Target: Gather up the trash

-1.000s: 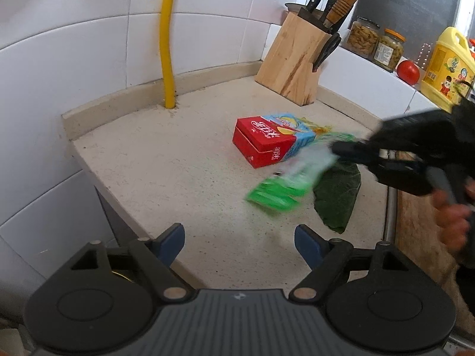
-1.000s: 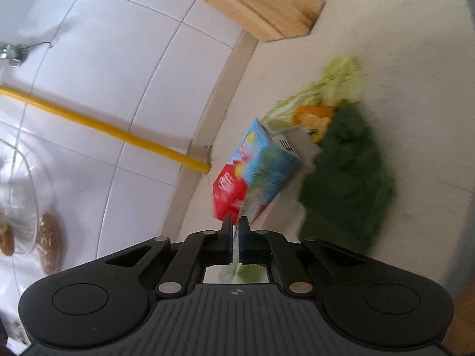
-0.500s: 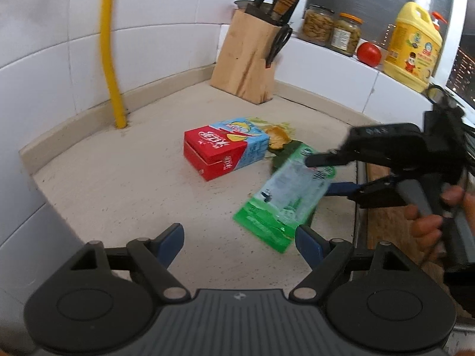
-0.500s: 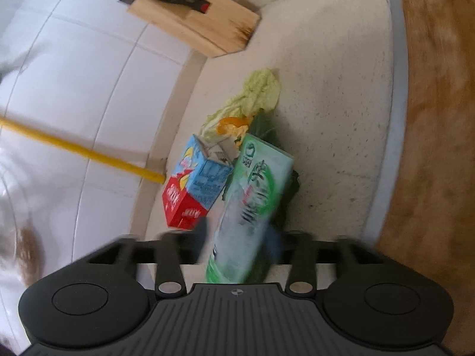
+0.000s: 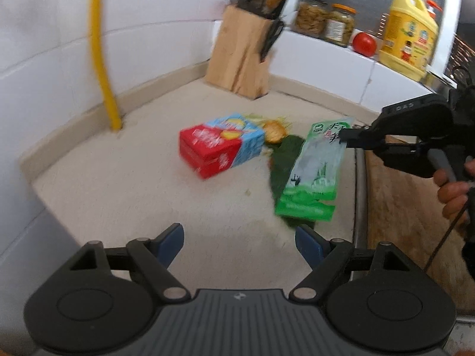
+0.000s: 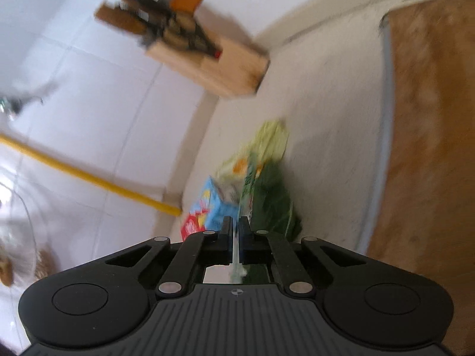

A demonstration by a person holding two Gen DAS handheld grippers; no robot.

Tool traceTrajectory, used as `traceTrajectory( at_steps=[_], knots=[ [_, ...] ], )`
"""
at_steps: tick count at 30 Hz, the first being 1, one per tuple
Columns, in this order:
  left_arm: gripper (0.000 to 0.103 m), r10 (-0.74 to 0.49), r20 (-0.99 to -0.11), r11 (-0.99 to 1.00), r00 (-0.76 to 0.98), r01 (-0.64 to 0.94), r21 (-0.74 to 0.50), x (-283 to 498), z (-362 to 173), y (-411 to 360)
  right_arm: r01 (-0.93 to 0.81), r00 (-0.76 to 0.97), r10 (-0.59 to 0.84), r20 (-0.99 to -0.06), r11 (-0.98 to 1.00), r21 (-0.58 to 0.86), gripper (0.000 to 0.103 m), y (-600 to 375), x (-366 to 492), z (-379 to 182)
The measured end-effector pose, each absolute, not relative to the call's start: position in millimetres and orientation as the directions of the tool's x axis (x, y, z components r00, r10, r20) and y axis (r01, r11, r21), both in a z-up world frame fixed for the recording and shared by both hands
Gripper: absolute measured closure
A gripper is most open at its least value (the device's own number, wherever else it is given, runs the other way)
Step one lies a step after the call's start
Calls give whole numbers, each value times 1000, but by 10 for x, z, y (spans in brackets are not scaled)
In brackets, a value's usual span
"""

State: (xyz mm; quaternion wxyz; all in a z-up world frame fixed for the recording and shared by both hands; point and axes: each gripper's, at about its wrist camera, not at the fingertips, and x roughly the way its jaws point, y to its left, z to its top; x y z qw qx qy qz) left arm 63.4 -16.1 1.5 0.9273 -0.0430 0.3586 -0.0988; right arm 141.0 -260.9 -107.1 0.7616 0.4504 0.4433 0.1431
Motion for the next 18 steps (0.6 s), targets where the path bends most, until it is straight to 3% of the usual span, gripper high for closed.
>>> traceTrajectory(
  at_steps=[3, 7, 11, 13, 15, 18],
  knots=[
    [21, -238, -646, 969, 726, 223, -106, 777, 89, -322, 205, 615, 606, -505, 495, 844, 97, -2866, 1310, -1044],
    [20, -282, -657, 943, 700, 328, -56, 1118, 98, -660, 218, 638, 569, -519, 513, 830, 97, -3010, 1233, -1062],
    [20, -261, -678, 941, 687, 339, -19, 1375, 38, -872, 244, 588, 595, -548, 515, 822, 88, -2985, 1263, -1236],
    [20, -278, -679, 939, 679, 341, -44, 1414, 25, -878, 250, 559, 629, -539, 492, 834, 79, -2946, 1266, -1312],
    [20, -290, -682, 935, 671, 351, -52, 1441, 3, -909, 237, 525, 646, -554, 515, 824, 50, -2851, 1298, -1342],
    [20, -312, -683, 923, 660, 380, -54, 1435, -44, -950, 203, 508, 623, -595, 584, 786, 39, -2695, 1389, -1278]
  ],
)
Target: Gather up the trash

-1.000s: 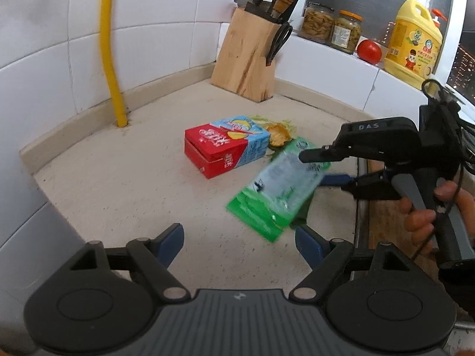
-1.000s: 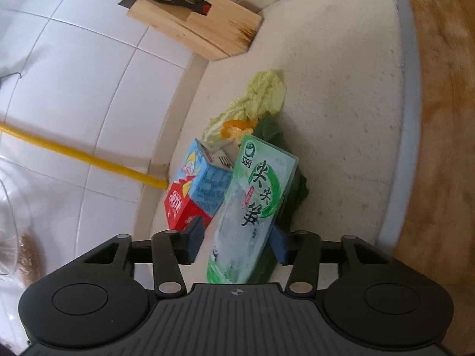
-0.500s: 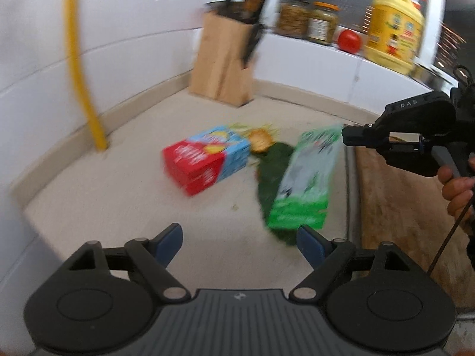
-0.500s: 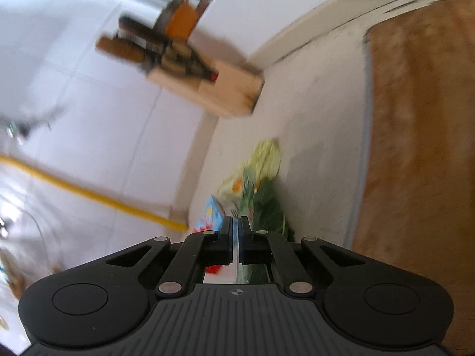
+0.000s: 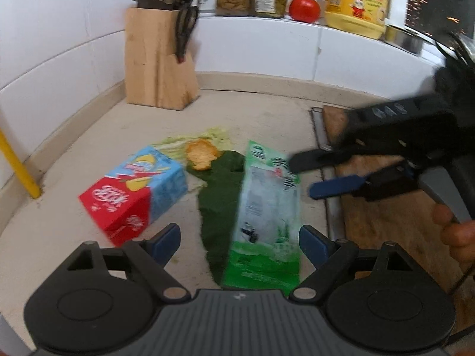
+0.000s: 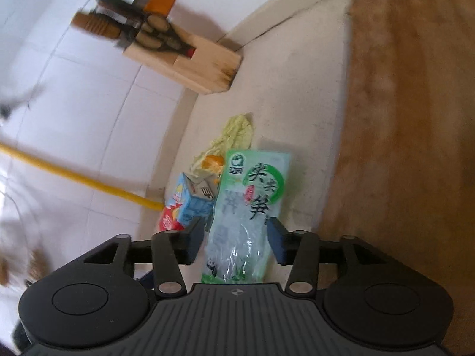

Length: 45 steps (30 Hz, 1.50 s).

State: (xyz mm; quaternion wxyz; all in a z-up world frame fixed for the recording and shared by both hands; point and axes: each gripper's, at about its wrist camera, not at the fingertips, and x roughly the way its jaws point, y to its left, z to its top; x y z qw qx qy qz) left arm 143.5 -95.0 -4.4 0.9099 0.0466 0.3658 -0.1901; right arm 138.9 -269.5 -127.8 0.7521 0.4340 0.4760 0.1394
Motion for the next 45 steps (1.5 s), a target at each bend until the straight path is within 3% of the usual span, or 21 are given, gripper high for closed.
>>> traceTrajectory(
  at_steps=[4, 10, 12, 16, 22, 28, 34, 35, 39, 40, 42, 45],
  knots=[
    [20, -387, -694, 893, 607, 436, -116, 1440, -111, -1048, 175, 482, 605, -633, 641, 747, 24, -2515, 1497, -1191],
    [21, -455, -655, 863, 603, 480, -158, 1331, -52, -1124, 175, 444, 606, -660, 664, 727, 22, -2380, 1563, -1180],
    [30, -486, -638, 842, 597, 515, -160, 1300, -15, -1168, 169, 430, 598, -676, 682, 711, 21, -2350, 1577, -1170],
    [30, -504, -645, 831, 574, 525, -182, 1326, -41, -1119, 174, 401, 584, -706, 708, 685, 18, -2372, 1607, -1147],
    [26, -426, -652, 885, 628, 439, -155, 1445, -93, -810, 181, 367, 554, -747, 745, 642, 18, -2411, 1698, -1146],
    [26, -514, -679, 847, 525, 435, -305, 1607, -330, -768, 157, 336, 554, -762, 764, 626, 13, -2255, 1781, -1158],
    [26, -581, -641, 782, 501, 562, -270, 1447, -269, -1028, 124, 295, 577, -762, 767, 629, 14, -2152, 1844, -1159],
    [29, -592, -632, 770, 500, 582, -260, 1418, -249, -1067, 119, 291, 577, -763, 770, 627, 15, -2150, 1849, -1161],
    [29, -594, -624, 749, 508, 632, -199, 1376, -205, -1201, 107, 254, 601, -758, 762, 639, 48, -2172, 1831, -1222],
    [29, -599, -626, 745, 500, 635, -206, 1379, -207, -1195, 110, 253, 606, -754, 757, 644, 52, -2195, 1814, -1240],
    [29, -589, -632, 753, 504, 626, -202, 1397, -212, -1146, 119, 263, 607, -750, 751, 650, 76, -2269, 1786, -1253],
    [28, -564, -630, 783, 534, 589, -200, 1421, -165, -961, 162, 294, 627, -721, 711, 684, 79, -2436, 1729, -1259]
  ],
)
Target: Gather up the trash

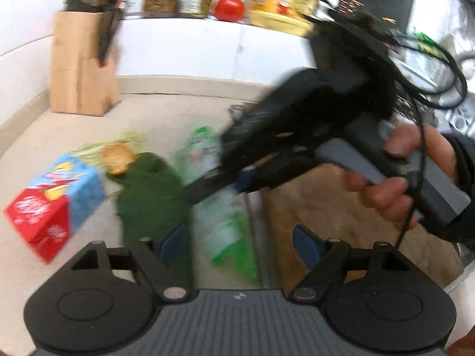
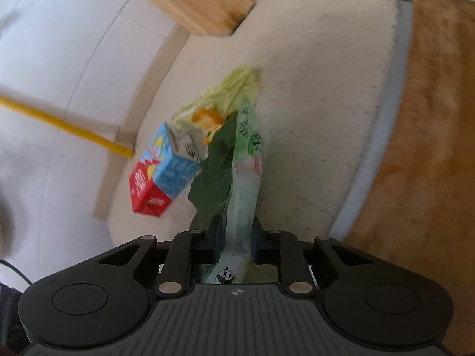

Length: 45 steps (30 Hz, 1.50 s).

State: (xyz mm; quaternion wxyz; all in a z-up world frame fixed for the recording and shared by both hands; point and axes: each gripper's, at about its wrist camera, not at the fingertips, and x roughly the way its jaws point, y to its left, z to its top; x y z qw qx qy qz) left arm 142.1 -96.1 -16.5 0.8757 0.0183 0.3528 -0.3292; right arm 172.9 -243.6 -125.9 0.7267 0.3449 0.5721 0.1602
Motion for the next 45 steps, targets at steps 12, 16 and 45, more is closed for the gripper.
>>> traceTrajectory(
  at_steps=[12, 16, 45],
  knots=[
    [29, -376, -707, 909, 599, 385, -158, 2115, -427, -910, 211, 480, 587, -652, 644, 735, 82, -2979, 1393, -1082],
    [31, -363, -740, 913, 566, 376, -161, 2241, -498, -991, 216, 515, 581, -630, 623, 752, 82, -3083, 1342, -1081],
    [89, -447, -586, 891, 677, 278, -359, 1367, 205, -266, 181, 485, 656, -578, 571, 801, 81, -2845, 1192, -1016]
  ],
)
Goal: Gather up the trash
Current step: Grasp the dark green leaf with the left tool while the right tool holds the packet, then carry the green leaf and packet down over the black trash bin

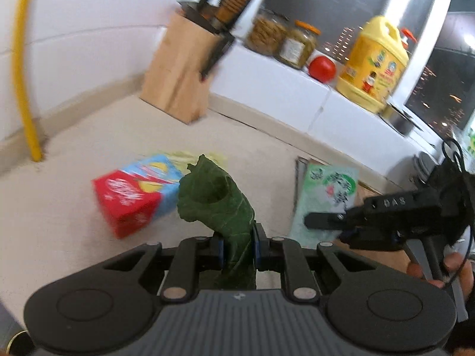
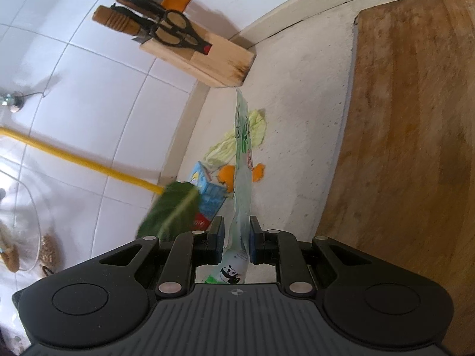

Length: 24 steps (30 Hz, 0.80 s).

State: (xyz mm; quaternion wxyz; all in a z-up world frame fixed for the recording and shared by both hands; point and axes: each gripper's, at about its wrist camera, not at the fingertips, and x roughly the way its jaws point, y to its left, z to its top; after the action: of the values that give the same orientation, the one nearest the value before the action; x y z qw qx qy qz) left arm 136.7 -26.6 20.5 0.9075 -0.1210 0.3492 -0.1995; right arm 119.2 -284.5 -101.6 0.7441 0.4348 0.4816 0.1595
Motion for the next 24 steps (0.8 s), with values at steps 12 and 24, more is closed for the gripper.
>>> traceTrajectory(
  at_steps=[12, 24],
  knots=[
    [89, -366, -567, 919, 738, 190, -346, 966, 285, 70, 135, 458, 682, -570, 581, 803, 81, -2635, 1118, -882],
    [89, -286, -564, 929, 775, 80, -361, 498, 265, 476, 81, 396, 724, -564, 585, 807, 81, -2186, 1054, -810]
  ],
)
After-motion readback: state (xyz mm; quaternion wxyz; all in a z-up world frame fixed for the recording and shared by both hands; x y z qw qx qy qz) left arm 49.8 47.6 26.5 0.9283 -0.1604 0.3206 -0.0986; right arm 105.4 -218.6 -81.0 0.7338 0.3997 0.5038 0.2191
